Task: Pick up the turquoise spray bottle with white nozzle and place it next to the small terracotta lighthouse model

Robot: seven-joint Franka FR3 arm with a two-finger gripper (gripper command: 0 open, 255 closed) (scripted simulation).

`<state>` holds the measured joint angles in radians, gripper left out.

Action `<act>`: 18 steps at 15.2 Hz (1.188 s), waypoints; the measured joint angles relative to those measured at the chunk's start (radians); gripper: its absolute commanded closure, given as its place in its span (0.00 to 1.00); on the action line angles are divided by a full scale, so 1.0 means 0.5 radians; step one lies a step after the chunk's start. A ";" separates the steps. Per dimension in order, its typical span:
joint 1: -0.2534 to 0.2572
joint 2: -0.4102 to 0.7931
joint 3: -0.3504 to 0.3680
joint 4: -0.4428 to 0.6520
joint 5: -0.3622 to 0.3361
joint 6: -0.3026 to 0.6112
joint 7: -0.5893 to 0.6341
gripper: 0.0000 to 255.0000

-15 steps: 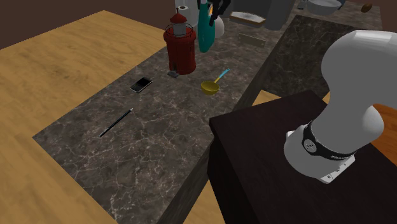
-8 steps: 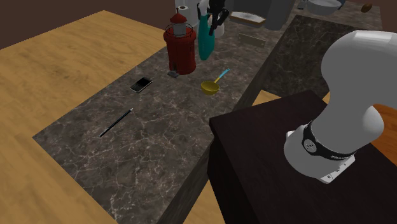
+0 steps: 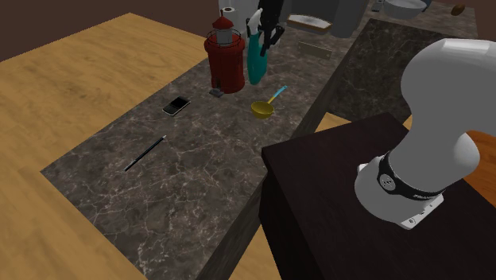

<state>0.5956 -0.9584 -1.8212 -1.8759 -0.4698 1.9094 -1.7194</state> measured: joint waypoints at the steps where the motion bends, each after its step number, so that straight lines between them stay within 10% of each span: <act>1: 0.008 -0.011 -0.019 -0.009 -0.013 0.021 -0.001 1.00; 18: 0.123 -0.166 -0.254 -0.040 -0.166 0.234 -0.031 1.00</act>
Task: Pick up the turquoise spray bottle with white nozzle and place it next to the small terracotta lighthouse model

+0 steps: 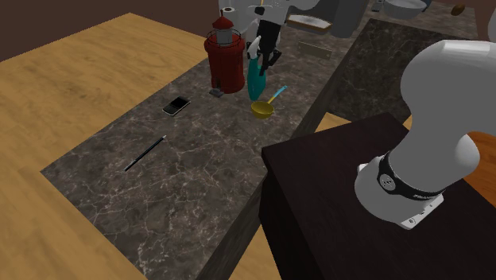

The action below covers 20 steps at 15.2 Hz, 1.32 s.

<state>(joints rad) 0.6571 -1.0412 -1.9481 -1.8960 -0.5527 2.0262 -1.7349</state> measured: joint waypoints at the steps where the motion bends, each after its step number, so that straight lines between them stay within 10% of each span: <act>1: 0.000 0.000 0.000 0.001 0.000 0.000 0.000 1.00; 3: 0.001 -0.001 -0.001 0.001 0.000 0.000 -0.001 1.00; 4: 0.001 -0.001 -0.001 0.002 -0.001 0.000 -0.001 0.00; 20: -0.055 0.069 0.105 0.134 0.090 -0.204 -0.056 0.00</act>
<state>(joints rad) 0.6294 -1.0067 -1.8953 -1.8288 -0.5076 1.9241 -1.7627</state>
